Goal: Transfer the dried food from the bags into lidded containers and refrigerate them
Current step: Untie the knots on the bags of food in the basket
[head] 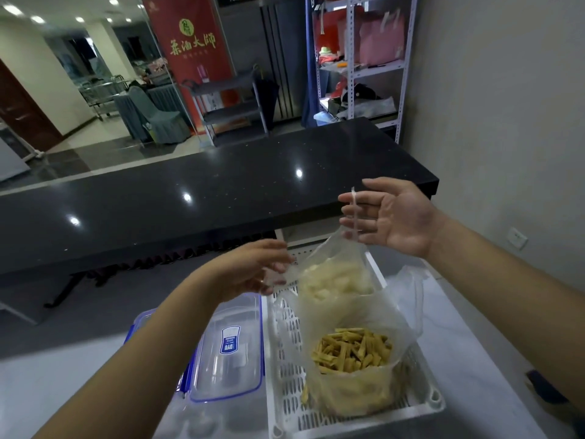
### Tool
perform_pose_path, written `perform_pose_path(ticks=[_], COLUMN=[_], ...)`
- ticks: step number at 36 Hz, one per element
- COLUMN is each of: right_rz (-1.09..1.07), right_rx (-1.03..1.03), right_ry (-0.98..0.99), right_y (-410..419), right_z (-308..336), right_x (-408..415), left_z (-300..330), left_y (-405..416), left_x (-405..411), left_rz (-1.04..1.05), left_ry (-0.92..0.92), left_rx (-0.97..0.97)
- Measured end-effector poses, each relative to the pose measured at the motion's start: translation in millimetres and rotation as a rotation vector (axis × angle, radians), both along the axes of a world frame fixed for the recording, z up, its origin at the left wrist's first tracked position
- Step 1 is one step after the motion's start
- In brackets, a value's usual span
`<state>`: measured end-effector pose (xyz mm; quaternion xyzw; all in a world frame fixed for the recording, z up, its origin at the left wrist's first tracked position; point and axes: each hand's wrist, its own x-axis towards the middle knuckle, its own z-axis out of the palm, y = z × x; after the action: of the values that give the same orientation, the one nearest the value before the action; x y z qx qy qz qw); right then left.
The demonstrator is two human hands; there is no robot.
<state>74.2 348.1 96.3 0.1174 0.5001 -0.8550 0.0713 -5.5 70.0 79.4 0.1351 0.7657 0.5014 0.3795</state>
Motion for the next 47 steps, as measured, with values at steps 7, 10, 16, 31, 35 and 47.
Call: perform_pose_path(ticks=[7,10,16,31,35,47], right_rz=[0.001,-0.001,-0.008,-0.046,-0.051,-0.118], right_rx=[-0.006,-0.027,-0.169,-0.226,-0.279,-0.203], right_ry=[-0.015,-0.024,0.015,-0.041,0.056,0.118], right_y=[13.6,19.0,24.9,29.2,38.0,25.8], right_z=[-4.0,-5.0,5.7,-16.6,-9.1,8.0], right_x=[2.3,1.0,-6.0,-13.8,-13.0,-15.2], left_z=[6.1,5.0,15.3,3.8,14.1,37.7], left_y=[-13.4,-11.1,-0.5,22.0,21.0,22.3], left_x=[-5.4,-8.8,-9.7,-5.2,-8.1,-17.0], left_rz=[-0.176,0.073,0.424,0.467,0.38,0.362], left_ry=[-0.092,-0.179,-0.317,-0.267,-0.198,-0.018], left_rx=[0.017,0.375,0.91,0.683,0.772,0.727])
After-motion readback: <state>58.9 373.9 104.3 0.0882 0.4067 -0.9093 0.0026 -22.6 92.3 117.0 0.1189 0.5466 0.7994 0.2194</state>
